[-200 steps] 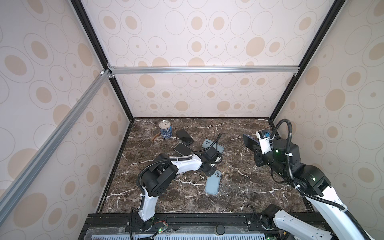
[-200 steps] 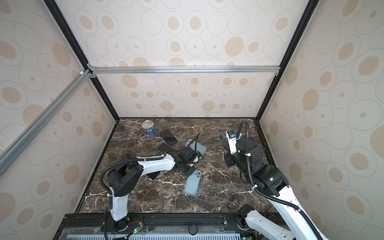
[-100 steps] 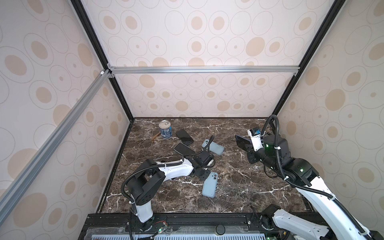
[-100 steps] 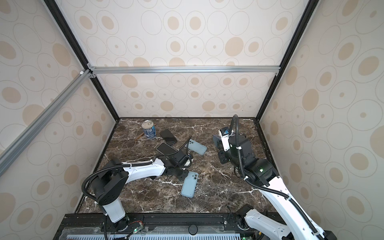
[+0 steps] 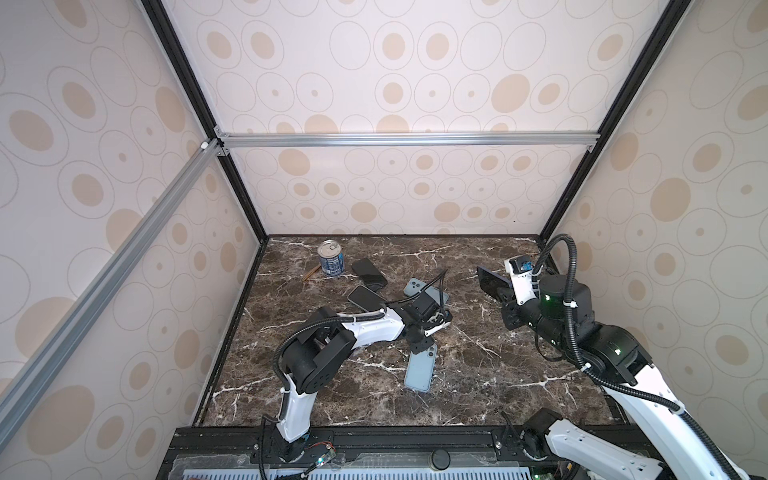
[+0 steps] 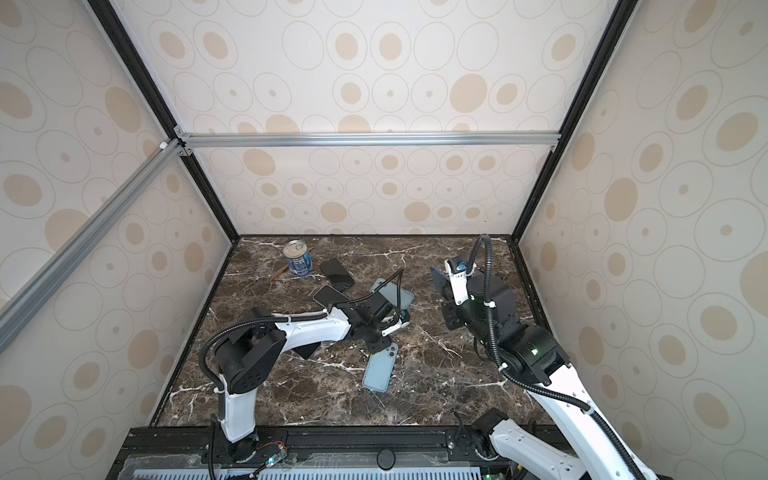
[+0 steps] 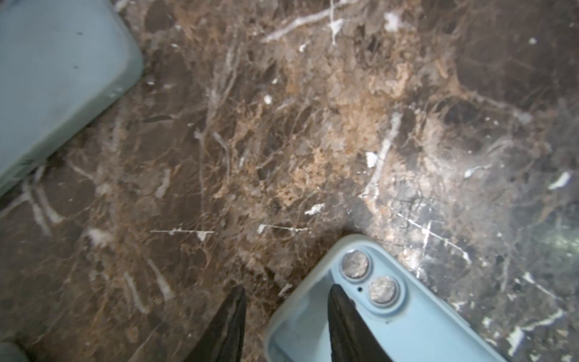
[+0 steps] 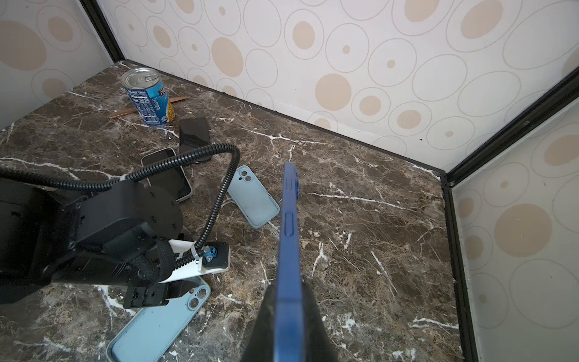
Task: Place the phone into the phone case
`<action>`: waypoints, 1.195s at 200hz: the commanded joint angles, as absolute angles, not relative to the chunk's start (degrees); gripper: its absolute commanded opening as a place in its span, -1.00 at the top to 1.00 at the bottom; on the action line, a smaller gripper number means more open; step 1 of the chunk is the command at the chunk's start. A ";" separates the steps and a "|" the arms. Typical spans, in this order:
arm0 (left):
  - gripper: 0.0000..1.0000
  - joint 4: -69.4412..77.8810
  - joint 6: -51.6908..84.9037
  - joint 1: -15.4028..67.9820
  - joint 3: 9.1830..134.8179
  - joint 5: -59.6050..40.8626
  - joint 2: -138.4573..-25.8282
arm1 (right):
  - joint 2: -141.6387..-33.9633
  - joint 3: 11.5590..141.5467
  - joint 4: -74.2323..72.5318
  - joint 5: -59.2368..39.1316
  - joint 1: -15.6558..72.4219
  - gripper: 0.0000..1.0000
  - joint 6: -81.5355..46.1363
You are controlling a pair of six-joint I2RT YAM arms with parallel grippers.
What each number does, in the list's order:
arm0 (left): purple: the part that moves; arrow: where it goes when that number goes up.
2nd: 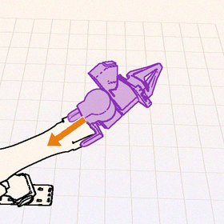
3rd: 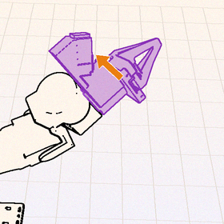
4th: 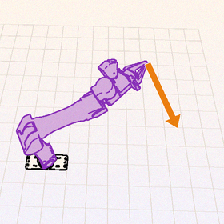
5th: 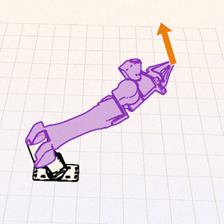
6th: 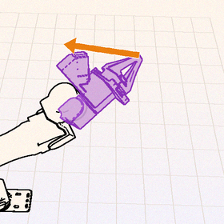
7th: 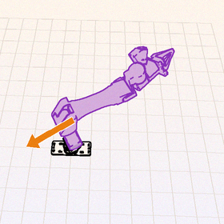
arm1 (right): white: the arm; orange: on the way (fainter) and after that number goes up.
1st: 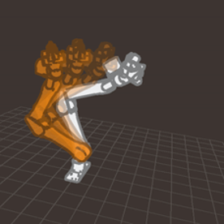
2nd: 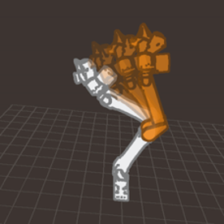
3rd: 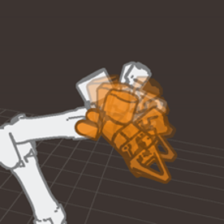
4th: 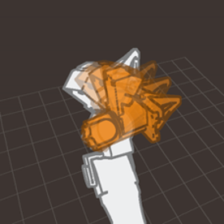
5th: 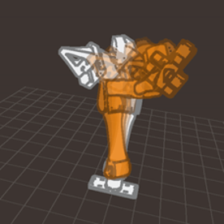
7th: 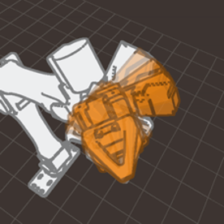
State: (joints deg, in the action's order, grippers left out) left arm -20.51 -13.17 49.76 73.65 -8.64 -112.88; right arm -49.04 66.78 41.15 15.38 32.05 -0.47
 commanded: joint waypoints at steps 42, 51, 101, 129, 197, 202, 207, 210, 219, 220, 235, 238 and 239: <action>0.59 -24.34 -13.48 49.53 77.79 -7.48 -117.38 | -48.03 64.03 39.11 15.78 31.89 1.00 -0.49; 0.70 -23.48 -12.04 49.49 76.88 -6.23 -117.10 | -48.12 64.07 39.20 15.91 31.90 1.00 -0.34; 1.00 -24.61 2.50 47.54 73.39 2.63 -117.09 | -48.96 64.60 38.71 15.67 31.89 1.00 0.26; 1.00 -26.04 15.31 45.18 69.08 3.14 -115.15 | -50.79 63.99 38.07 14.46 31.89 1.00 -1.70; 0.84 -6.99 40.85 44.35 48.03 -13.17 -100.20 | -54.74 57.10 32.73 -0.07 31.90 1.00 -16.67; 0.79 -6.07 41.92 44.35 47.44 -13.60 -99.32 | -54.95 56.50 32.41 -1.01 31.84 1.00 -18.37; 0.75 -5.12 42.72 44.34 46.86 -14.44 -98.28 | -55.14 56.05 32.04 -2.33 31.83 1.00 -19.82; 0.73 -4.50 43.15 44.34 46.48 -14.97 -97.86 | -55.32 55.76 31.77 -3.17 31.86 1.00 -20.46; 0.64 -2.84 44.23 44.30 45.72 -16.45 -96.53 | -55.82 55.00 31.16 -6.05 31.90 1.00 -21.61; 0.63 -2.78 44.31 44.30 45.67 -16.53 -96.47 | -55.86 54.92 31.09 -6.27 31.90 1.00 -21.75; 0.58 -1.22 45.58 44.35 44.56 -17.95 -94.55 | -56.80 53.78 30.56 -9.32 31.90 1.00 -24.21; 0.57 -0.93 45.89 44.30 44.29 -18.34 -94.24 | -56.92 53.51 30.55 -9.85 31.90 1.00 -24.68; 0.56 -0.82 45.93 44.34 44.20 -18.49 -94.10 | -56.98 53.48 30.48 -10.07 31.86 1.00 -24.86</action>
State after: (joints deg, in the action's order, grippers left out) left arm -2.68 39.20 44.14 46.26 -13.76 -96.01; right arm -56.55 54.54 35.29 -1.93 32.08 -17.91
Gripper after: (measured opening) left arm 0.205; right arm 0.090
